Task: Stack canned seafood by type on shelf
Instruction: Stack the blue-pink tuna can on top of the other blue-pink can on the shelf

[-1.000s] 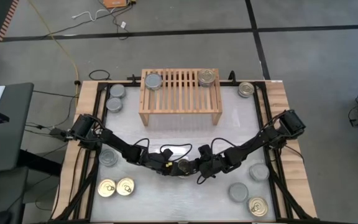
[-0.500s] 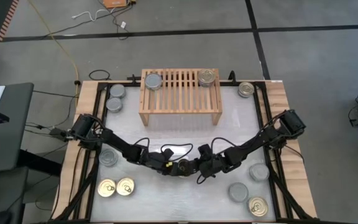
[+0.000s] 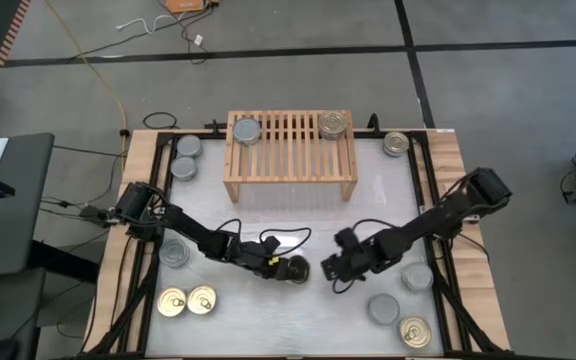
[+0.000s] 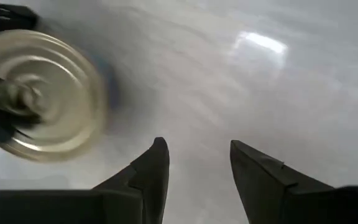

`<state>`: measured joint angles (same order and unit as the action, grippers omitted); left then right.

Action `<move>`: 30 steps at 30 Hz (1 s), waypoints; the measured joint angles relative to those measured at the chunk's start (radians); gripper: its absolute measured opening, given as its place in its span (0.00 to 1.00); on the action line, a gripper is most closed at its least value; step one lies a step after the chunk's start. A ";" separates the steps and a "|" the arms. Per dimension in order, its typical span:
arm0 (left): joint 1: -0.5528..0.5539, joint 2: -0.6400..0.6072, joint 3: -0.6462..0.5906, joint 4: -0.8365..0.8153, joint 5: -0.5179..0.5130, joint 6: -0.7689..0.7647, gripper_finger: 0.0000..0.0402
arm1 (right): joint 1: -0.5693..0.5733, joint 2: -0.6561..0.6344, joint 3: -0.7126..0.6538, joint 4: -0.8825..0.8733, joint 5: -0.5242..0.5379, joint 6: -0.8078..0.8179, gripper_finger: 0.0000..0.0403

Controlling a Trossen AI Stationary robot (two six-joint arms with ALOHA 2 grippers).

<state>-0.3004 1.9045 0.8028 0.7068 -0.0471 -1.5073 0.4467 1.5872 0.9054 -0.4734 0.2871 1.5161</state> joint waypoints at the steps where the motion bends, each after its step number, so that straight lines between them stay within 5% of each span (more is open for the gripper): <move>1: 0.000 0.000 0.000 -0.001 -0.008 -0.006 0.61 | 0.004 -0.018 0.000 -0.045 0.000 -0.003 0.48; 14: 0.008 0.000 0.000 -0.010 -0.035 -0.023 0.46 | 0.024 -0.159 0.000 -0.204 0.010 -0.165 0.48; 30: 0.008 0.000 -0.001 0.099 -0.094 -0.088 0.46 | 0.024 -0.243 0.000 -0.474 0.015 -0.234 0.48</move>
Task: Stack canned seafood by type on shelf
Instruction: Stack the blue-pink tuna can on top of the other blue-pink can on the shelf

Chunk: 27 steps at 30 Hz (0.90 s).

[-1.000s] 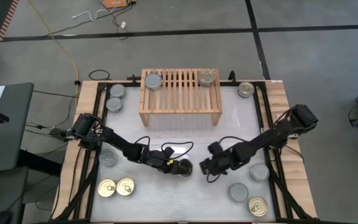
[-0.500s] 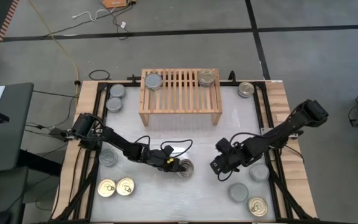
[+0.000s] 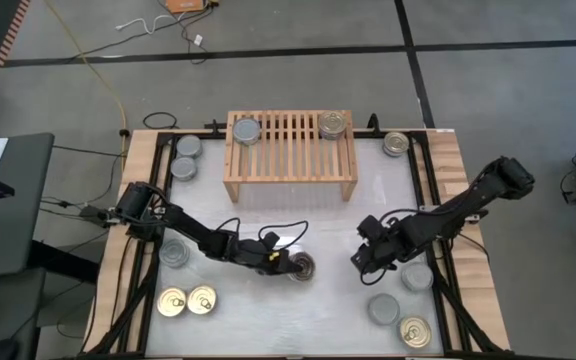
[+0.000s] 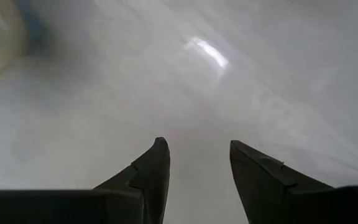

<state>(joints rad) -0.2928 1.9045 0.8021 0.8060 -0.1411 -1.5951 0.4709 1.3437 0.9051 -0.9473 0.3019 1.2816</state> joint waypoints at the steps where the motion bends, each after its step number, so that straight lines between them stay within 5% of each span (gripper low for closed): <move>1: 0.000 0.000 0.000 0.027 -0.017 0.001 0.46 | 0.001 0.002 0.000 -0.031 0.000 0.000 0.48; 8: 0.015 0.000 0.004 0.256 -0.131 0.046 0.46 | 0.035 0.017 -0.005 -0.151 0.004 0.008 0.48; 12: 0.059 0.000 0.084 0.236 -0.144 0.063 0.46 | 0.041 0.016 -0.057 -0.101 0.019 0.010 0.48; 22: 0.236 -0.001 0.518 -0.006 0.096 0.264 0.46 | 0.054 0.017 -0.193 0.107 -0.010 0.009 0.48; 27: 0.365 -0.001 0.812 -0.440 0.258 0.388 0.46 | 0.049 0.017 -0.211 0.143 -0.010 0.009 0.48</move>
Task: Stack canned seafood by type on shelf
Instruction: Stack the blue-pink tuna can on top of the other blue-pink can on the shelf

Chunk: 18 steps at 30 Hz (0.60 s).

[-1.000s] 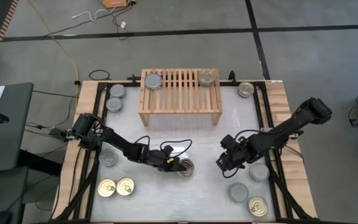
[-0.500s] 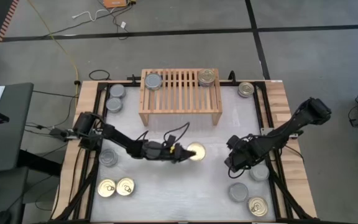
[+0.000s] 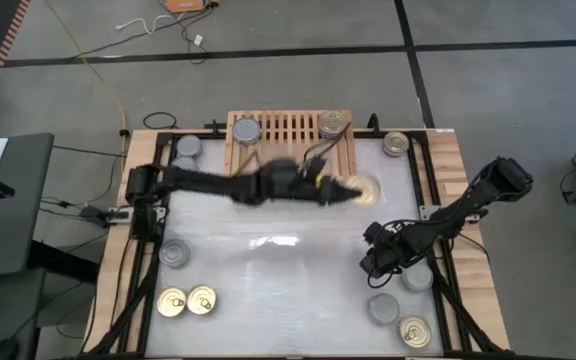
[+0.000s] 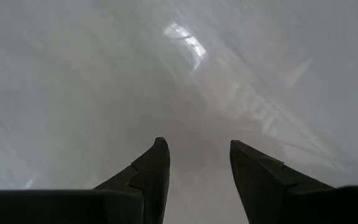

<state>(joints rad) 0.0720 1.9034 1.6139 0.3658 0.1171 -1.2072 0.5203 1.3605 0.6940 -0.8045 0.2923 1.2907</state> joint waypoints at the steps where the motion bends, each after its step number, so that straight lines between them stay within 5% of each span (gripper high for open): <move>1: 0.026 0.000 0.064 -0.121 0.011 0.048 0.46 | -0.002 0.000 0.000 0.001 0.000 0.000 0.48; 4: 0.106 0.000 0.230 -0.404 0.010 0.178 0.46 | -0.016 0.000 -0.001 -0.001 0.000 0.000 0.48; 7: 0.199 -0.001 0.308 -0.520 0.019 0.222 0.46 | -0.040 0.000 -0.001 0.000 0.000 -0.005 0.48; 18: 0.451 0.117 0.322 -0.492 0.355 0.095 0.46 | -0.210 0.000 -0.001 0.000 0.000 -0.037 0.48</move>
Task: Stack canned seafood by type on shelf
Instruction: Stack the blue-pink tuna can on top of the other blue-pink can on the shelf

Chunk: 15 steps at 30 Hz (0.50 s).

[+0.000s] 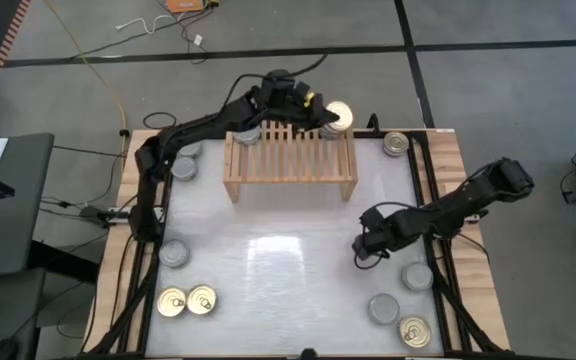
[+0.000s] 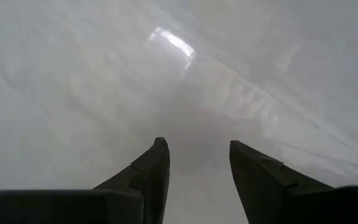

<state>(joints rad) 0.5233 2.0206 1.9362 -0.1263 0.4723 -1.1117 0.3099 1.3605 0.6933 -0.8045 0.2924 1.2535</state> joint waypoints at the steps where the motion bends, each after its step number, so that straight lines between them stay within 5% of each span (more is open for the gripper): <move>1: 0.010 0.017 0.000 0.029 0.031 -0.018 0.46 | -0.015 0.000 0.000 0.001 0.000 -0.005 0.48; 9: 0.047 0.058 0.000 0.091 0.067 -0.008 0.50 | -0.066 0.000 0.000 0.010 0.000 0.001 0.48; 15: 0.052 0.058 0.000 0.067 -0.032 0.068 0.52 | -0.092 0.000 0.000 0.017 0.000 0.002 0.48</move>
<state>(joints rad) 0.5757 2.0788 1.9362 -0.0595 0.4401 -1.0439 0.2176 1.3605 0.6933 -0.7874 0.2924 1.2556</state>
